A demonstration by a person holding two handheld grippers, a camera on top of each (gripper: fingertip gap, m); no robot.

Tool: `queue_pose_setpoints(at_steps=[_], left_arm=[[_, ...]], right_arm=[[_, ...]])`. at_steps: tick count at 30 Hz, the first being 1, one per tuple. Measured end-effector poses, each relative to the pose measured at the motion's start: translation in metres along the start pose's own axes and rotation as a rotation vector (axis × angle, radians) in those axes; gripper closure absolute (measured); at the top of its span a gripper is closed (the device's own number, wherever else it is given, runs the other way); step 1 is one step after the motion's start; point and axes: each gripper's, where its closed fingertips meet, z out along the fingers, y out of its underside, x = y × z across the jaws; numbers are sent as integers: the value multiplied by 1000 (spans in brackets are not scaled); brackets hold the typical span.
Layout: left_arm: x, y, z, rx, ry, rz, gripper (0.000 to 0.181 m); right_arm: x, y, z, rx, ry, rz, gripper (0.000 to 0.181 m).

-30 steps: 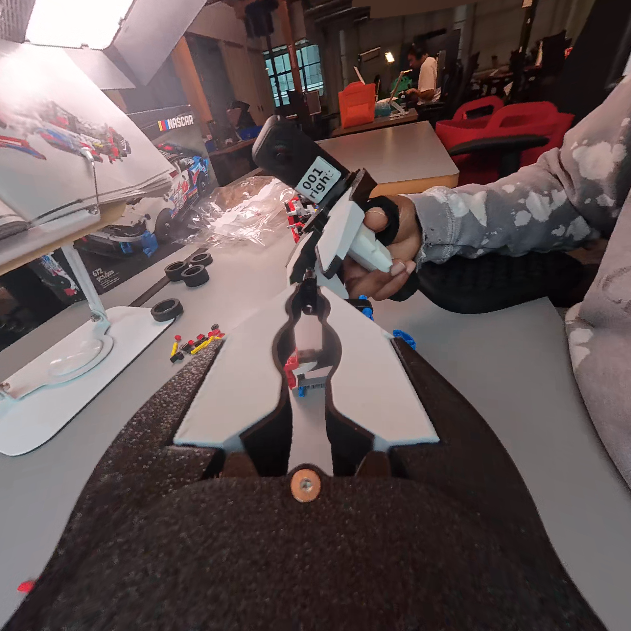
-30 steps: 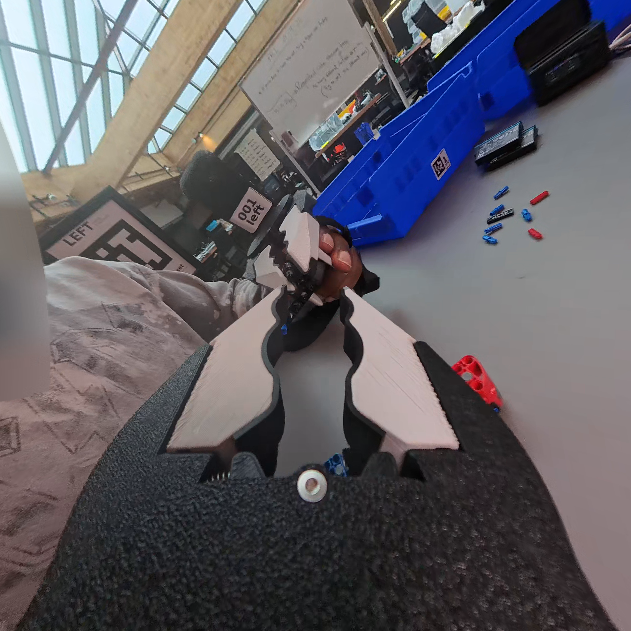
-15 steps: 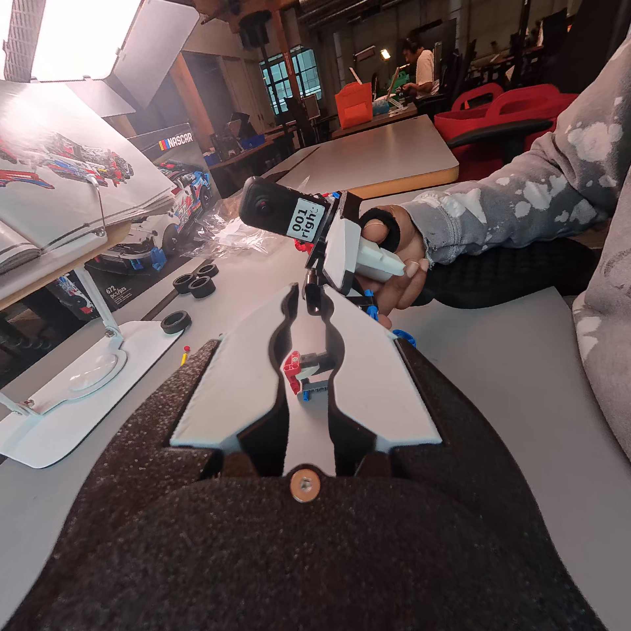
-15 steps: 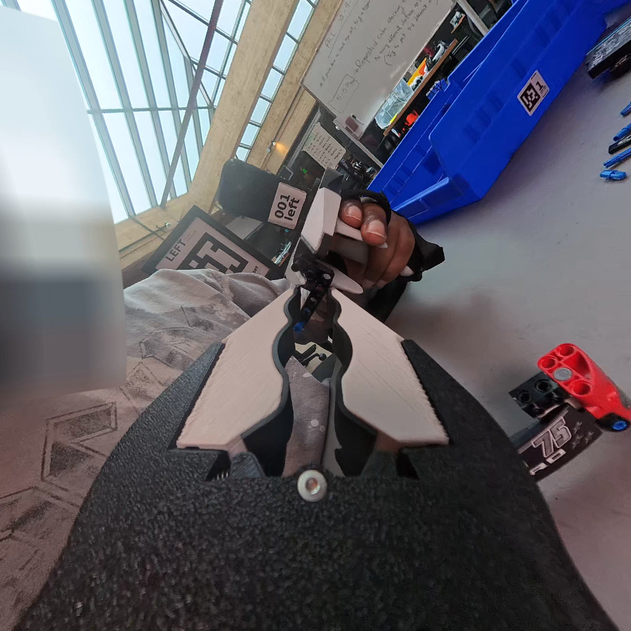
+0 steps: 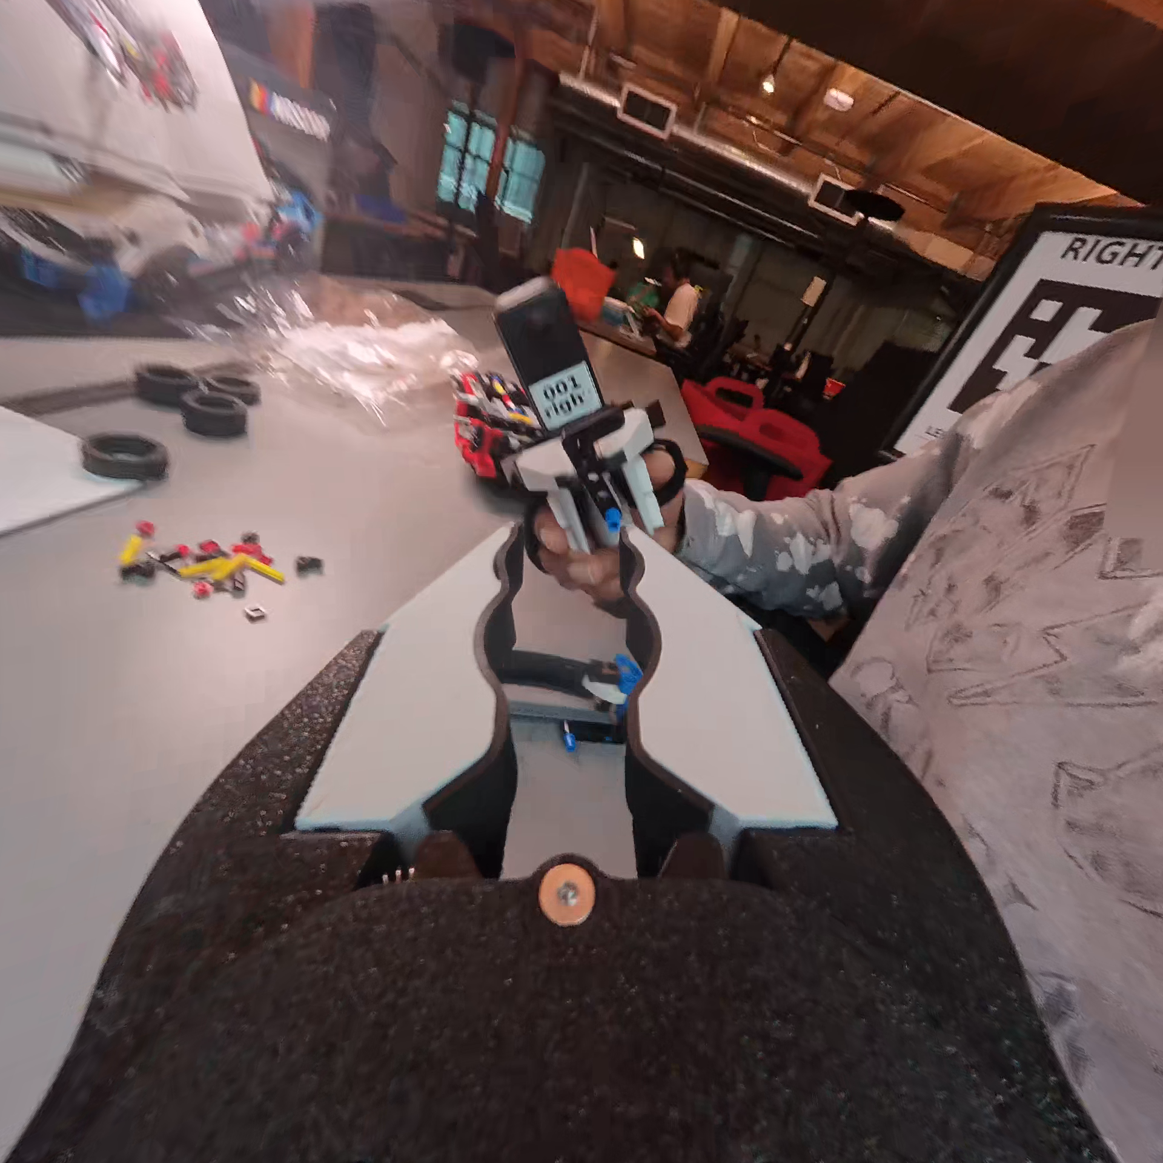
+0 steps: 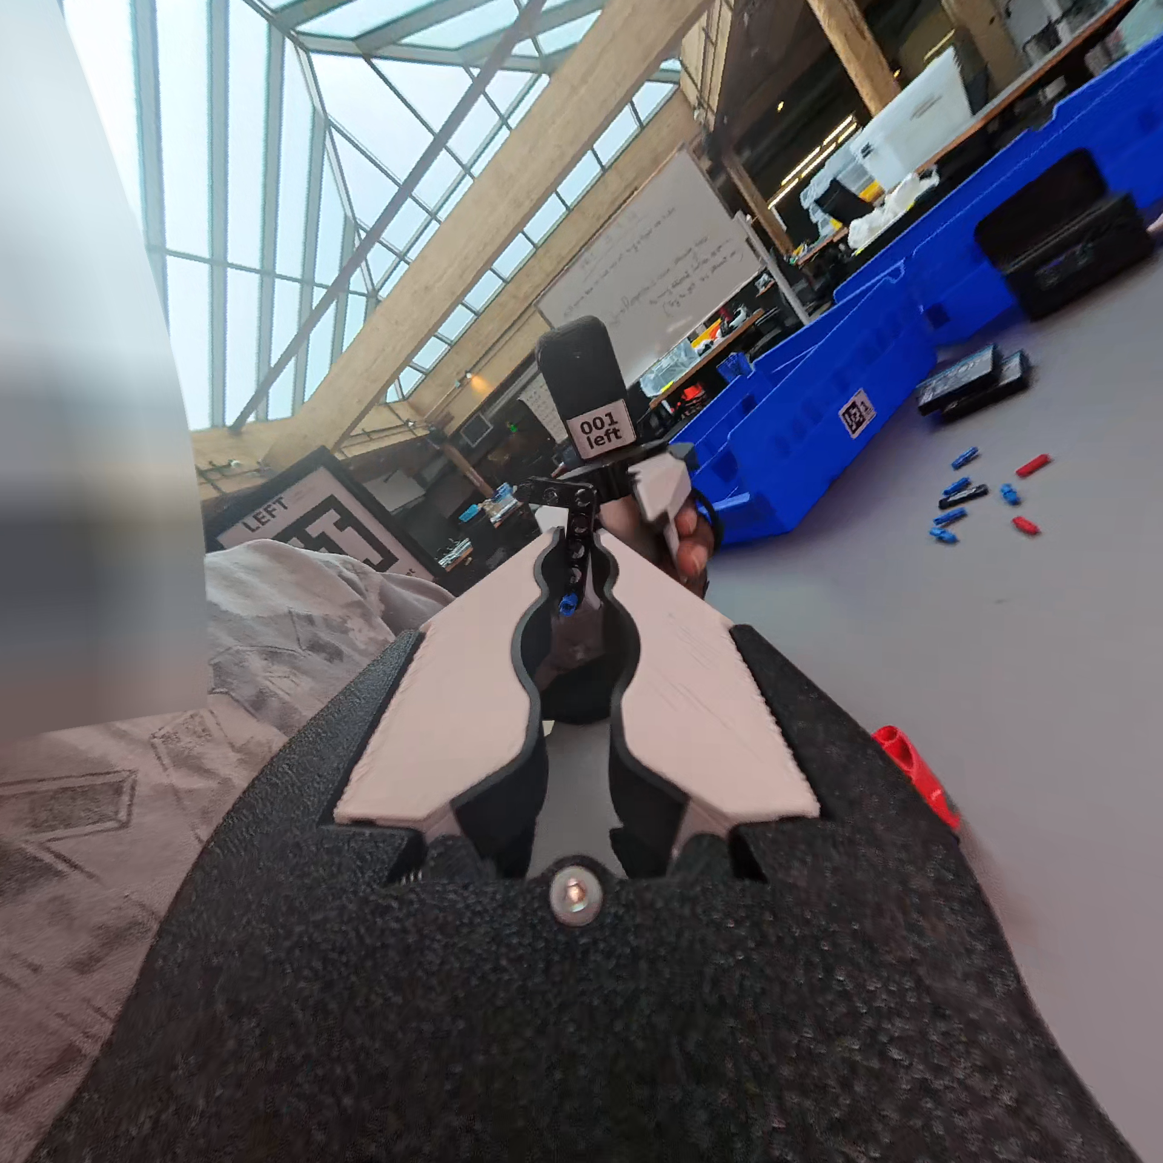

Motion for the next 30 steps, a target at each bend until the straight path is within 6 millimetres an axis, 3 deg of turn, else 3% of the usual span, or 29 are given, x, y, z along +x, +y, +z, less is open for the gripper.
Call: queue_pose_setpoints(at_steps=[2, 6, 13, 26, 30], left_arm=[[5, 13, 10, -64, 44, -88, 153], [11, 21, 20, -91, 48, -68, 165], [9, 18, 17, -72, 46, -86, 178], [11, 26, 17, -134, 30, -14, 179], [7, 27, 15, -155, -5, 15, 180]], right_arm=[[-2, 1, 2, -4, 11, -59, 174], [-3, 6, 8, -19, 29, -119, 174], [2, 14, 11, -65, 87, -213, 174], [-1, 18, 13, -88, 87, -258, 174], [4, 22, 11, -127, 115, -309, 163]])
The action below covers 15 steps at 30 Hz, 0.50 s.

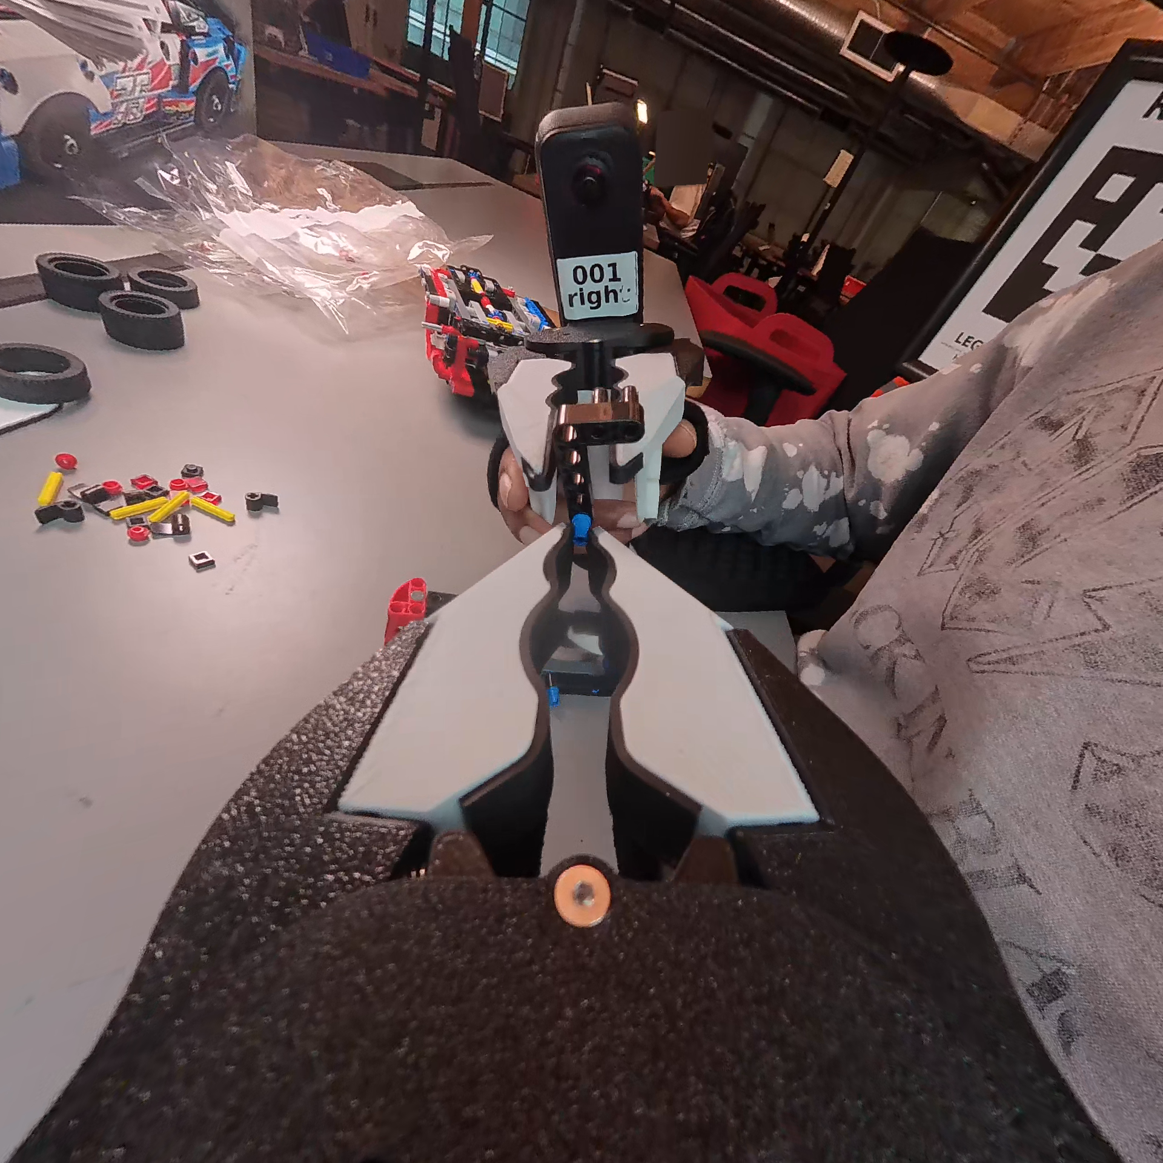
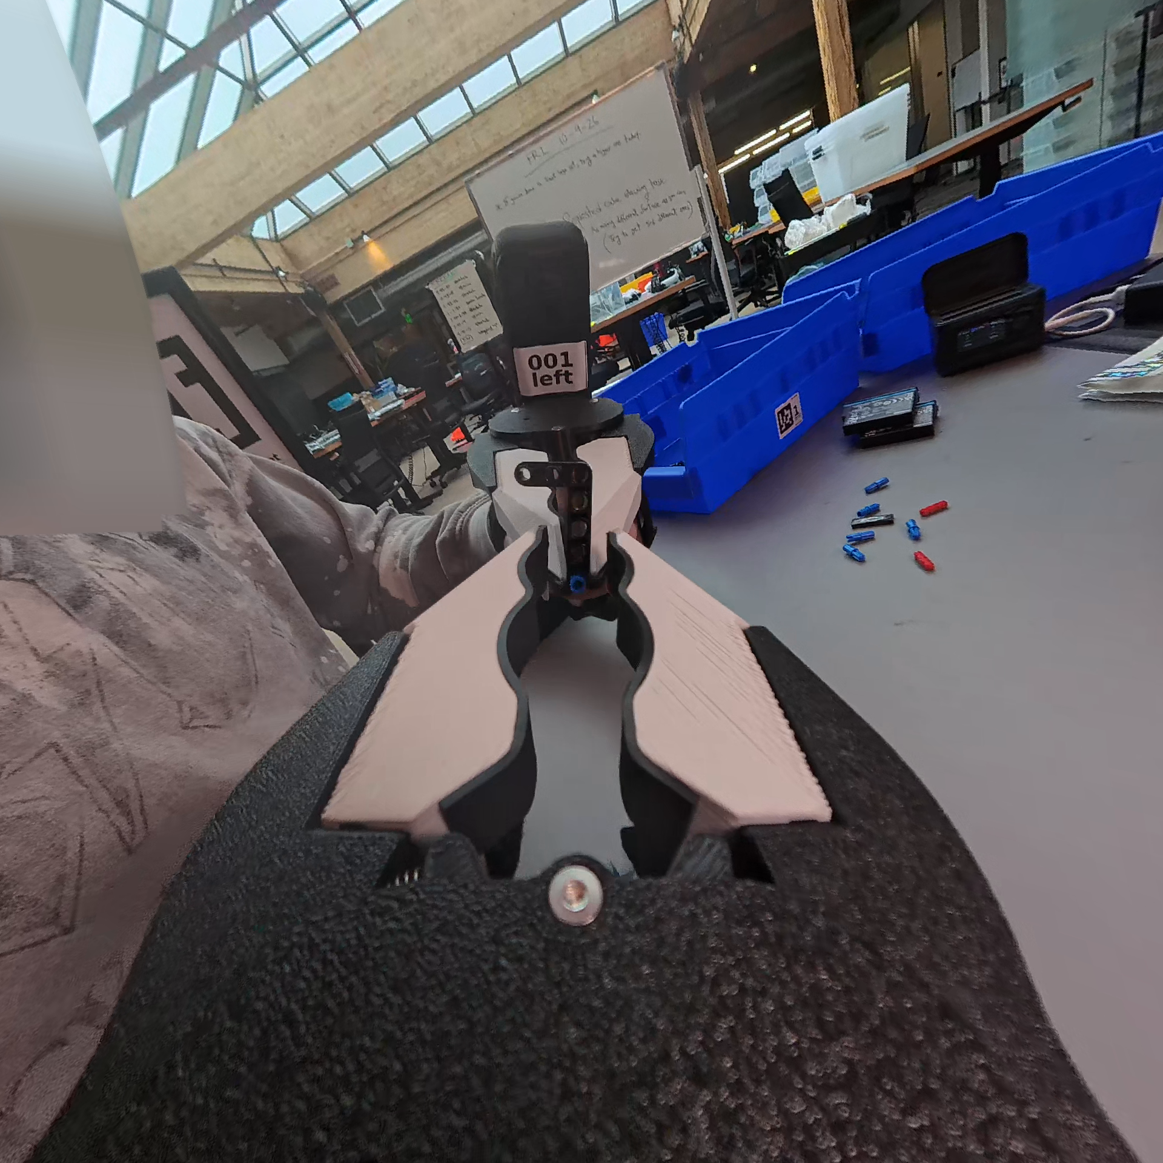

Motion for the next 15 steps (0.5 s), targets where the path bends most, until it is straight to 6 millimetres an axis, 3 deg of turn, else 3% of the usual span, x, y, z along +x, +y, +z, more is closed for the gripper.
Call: queue_pose_setpoints(at_steps=[5, 15], left_arm=[[0, 1, 0, -18, -12, 15, 180], [0, 1, 3, -10, 3, -51, 181]], right_arm=[[2, 12, -1, -82, 28, -84, 170], [0, 12, -2, -99, 11, -109, 174]])
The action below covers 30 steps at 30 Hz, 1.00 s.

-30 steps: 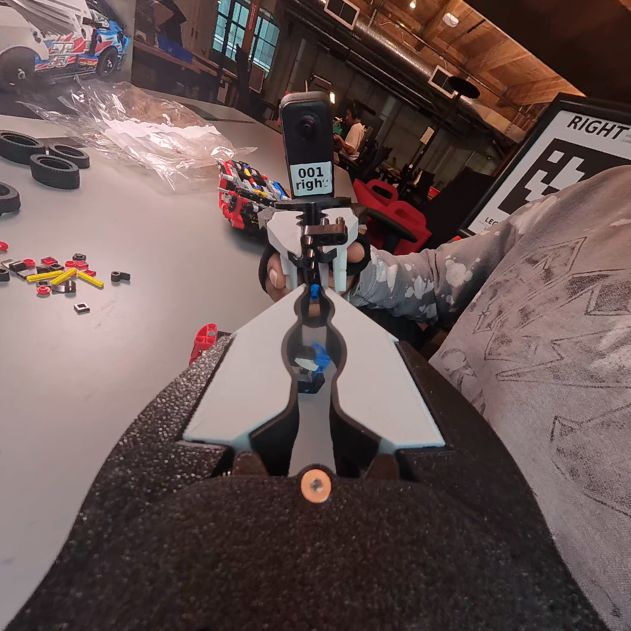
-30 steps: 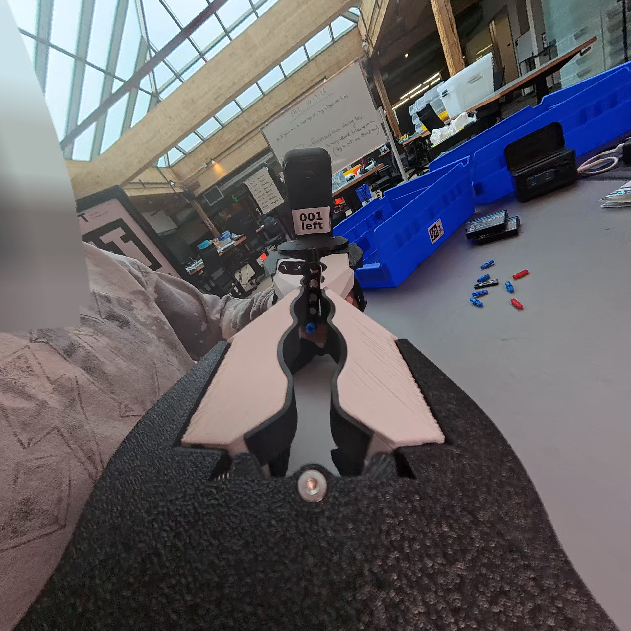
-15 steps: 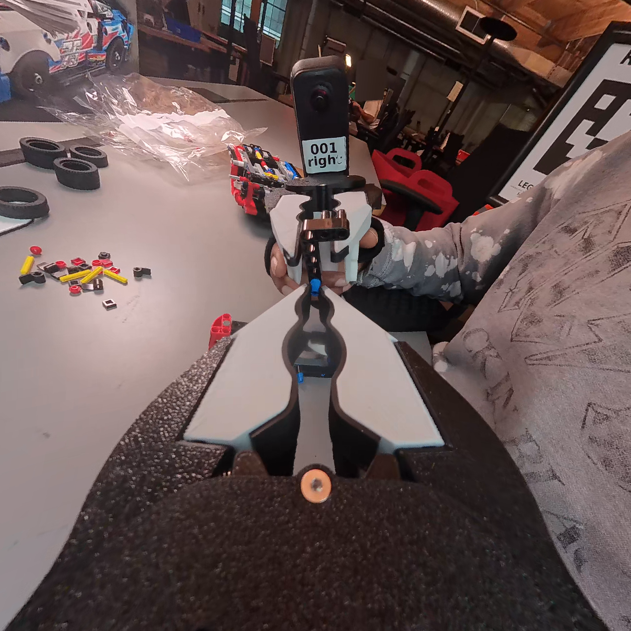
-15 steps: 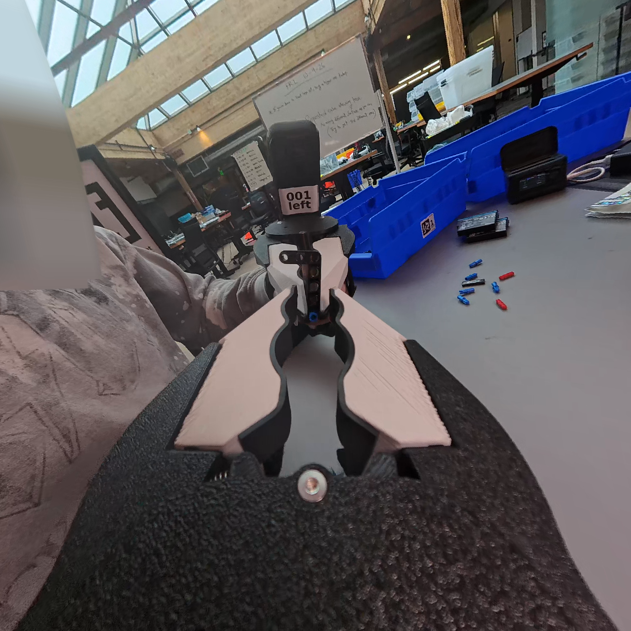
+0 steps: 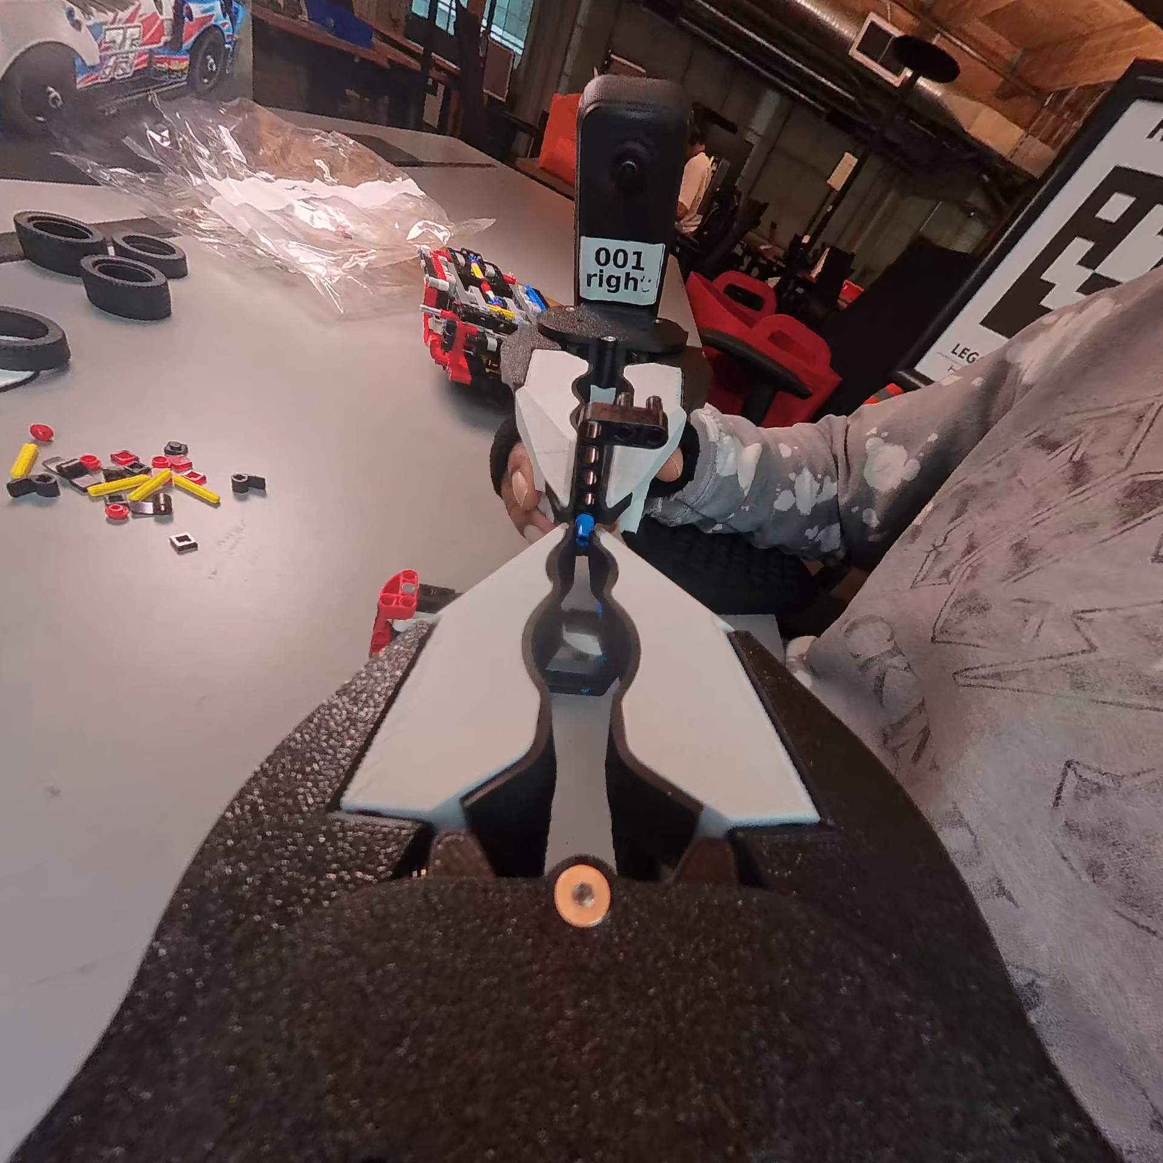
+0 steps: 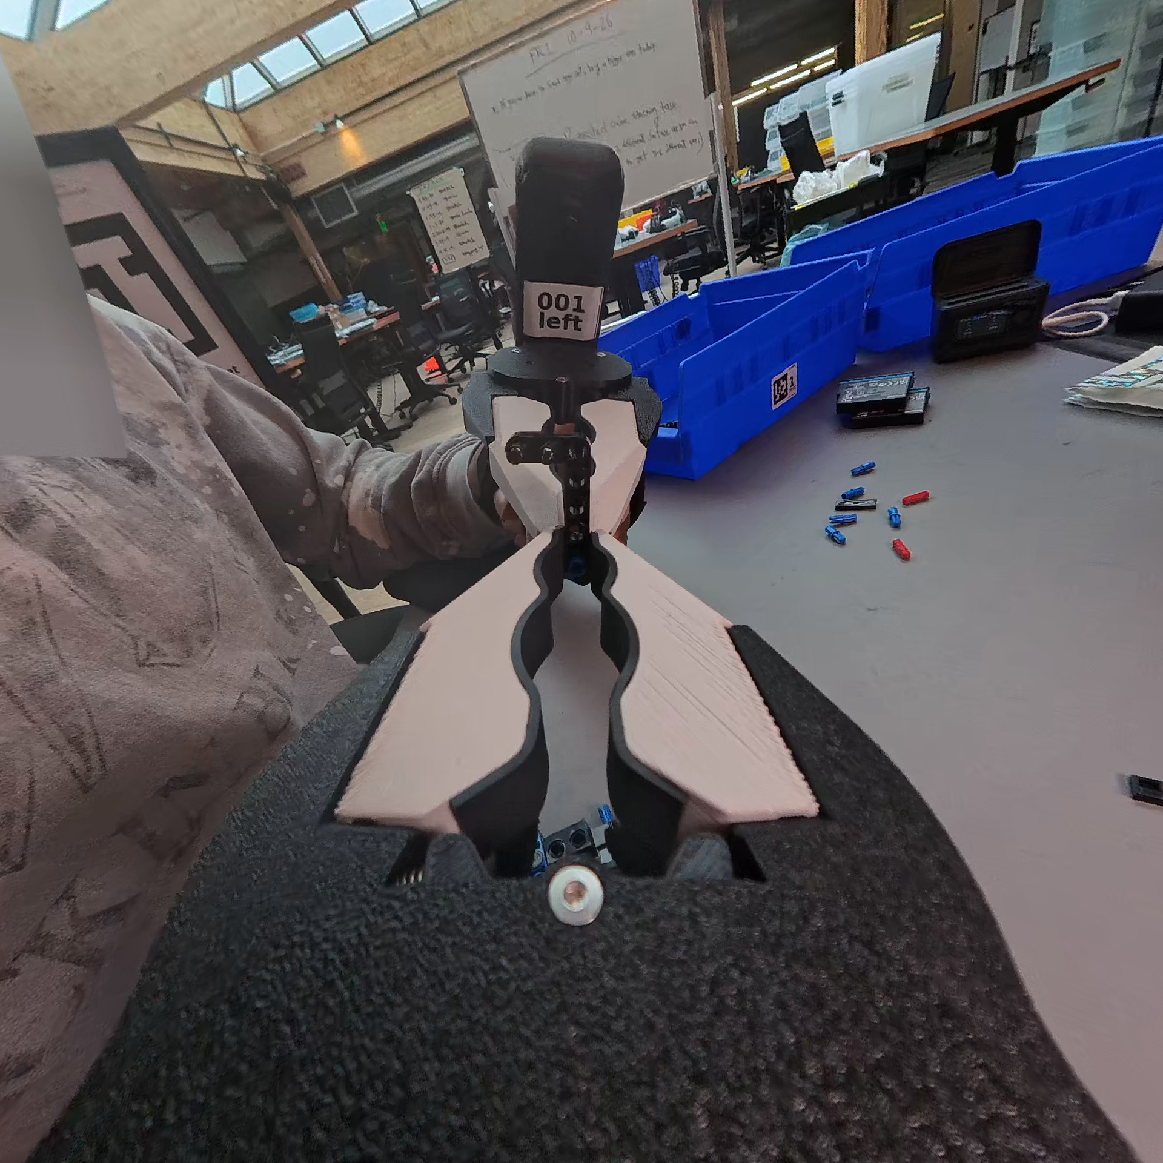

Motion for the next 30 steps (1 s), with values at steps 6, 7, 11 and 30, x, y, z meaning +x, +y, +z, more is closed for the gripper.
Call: queue_pose_setpoints(at_steps=[6, 7, 11, 30], left_arm=[[1, -16, -11, 89, 21, -55, 181], [-5, -29, -25, 155, 13, -79, 181], [-41, -43, -70, 196, -186, -6, 181], [-108, 20, -59, -155, -531, 95, 153]], right_arm=[[0, -17, -13, 55, 3, -19, 174], [7, -25, -27, 85, 28, -15, 175], [25, -28, -49, 86, 138, -54, 174], [24, 5, -20, 5, 68, 134, 174]])
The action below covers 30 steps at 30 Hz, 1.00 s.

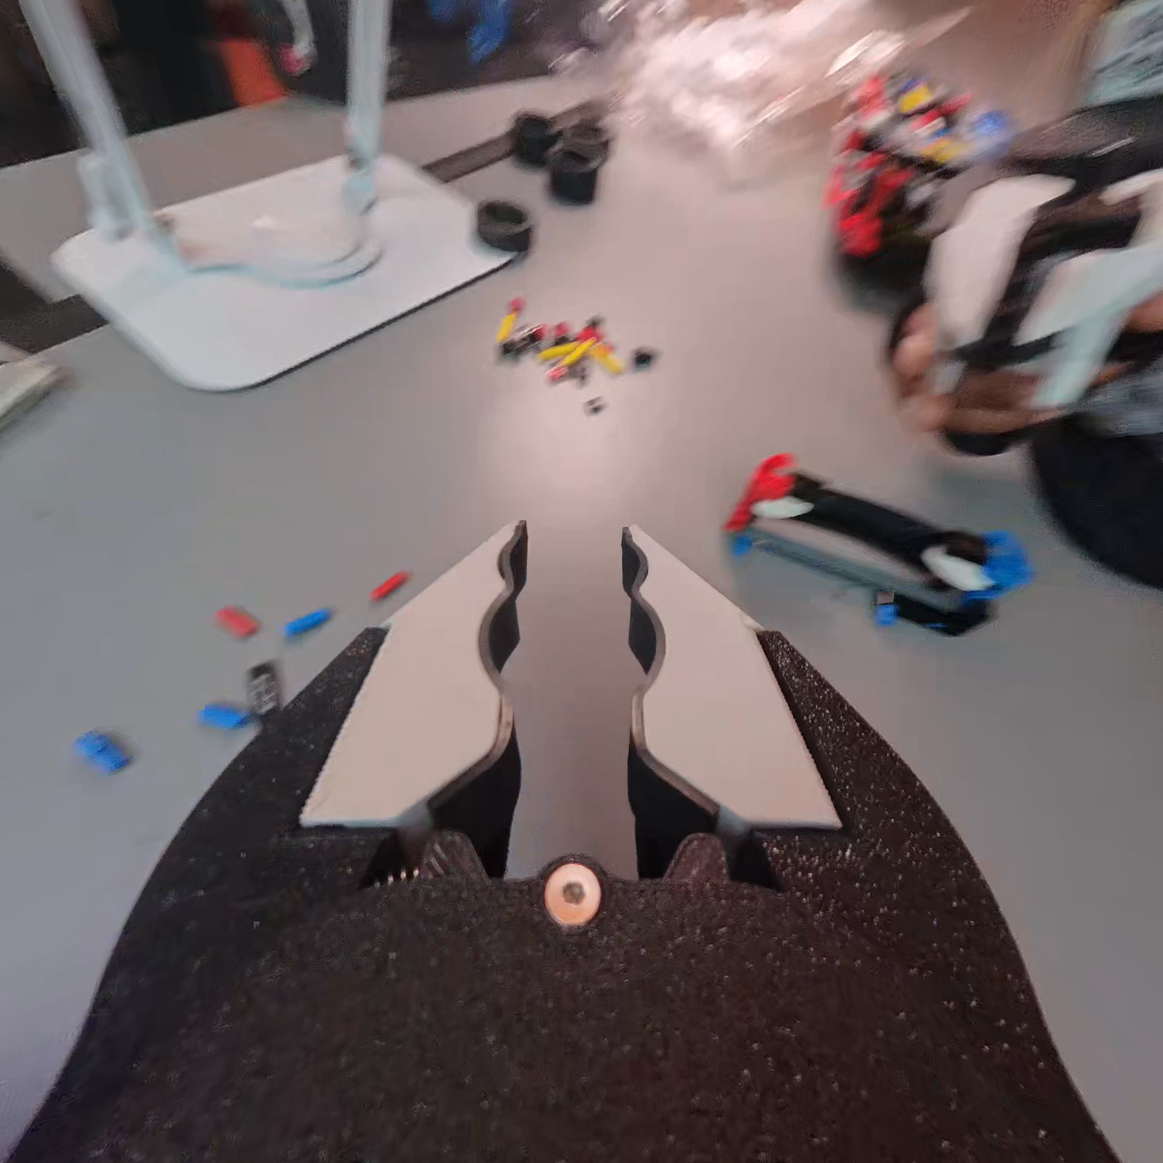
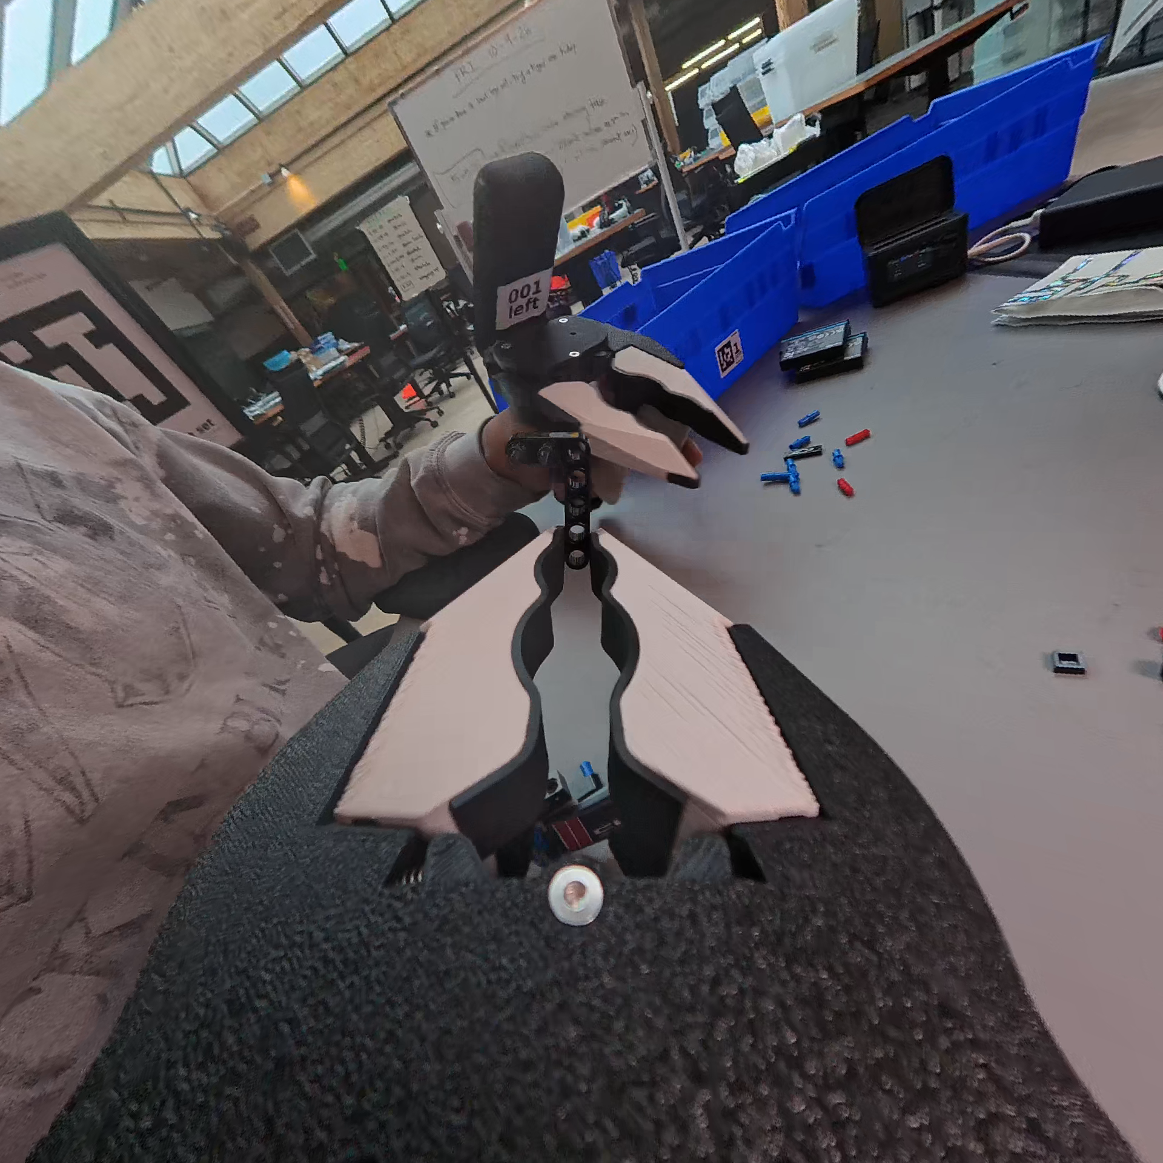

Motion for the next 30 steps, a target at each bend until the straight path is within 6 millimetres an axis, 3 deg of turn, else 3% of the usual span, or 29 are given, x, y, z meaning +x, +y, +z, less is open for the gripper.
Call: queue_pose_setpoints(at_steps=[2, 4, 7, 10, 12, 15, 20, 24, 30], left_arm=[[56, -25, -6, 132, 290, -36, 154], [90, -39, -11, 208, 443, -51, 151], [108, -40, -7, 212, 450, 44, 147], [126, -42, -10, 235, 522, 54, 161], [132, -41, -10, 225, 546, 45, 169], [130, -37, -9, 183, 585, -60, 175], [119, -36, -8, 144, 709, -382, 176], [127, -29, -4, 88, 832, -546, 176], [136, -27, -3, 65, 905, -630, 176]], right_arm=[[-1, 3, 2, -11, -6, 10, 174], [-2, 9, 6, -46, -1, -16, 174], [-16, 16, 14, -78, -67, -19, 174], [-27, 23, 21, -111, -114, -14, 174], [-36, 25, 23, -118, -169, 11, 174], [-34, 27, 23, -132, -144, -18, 173], [-24, 1, 11, -45, 32, -356, 155], [-36, -4, 8, -28, 55, -526, 162], [-42, 1, 8, -55, 59, -641, 178]])
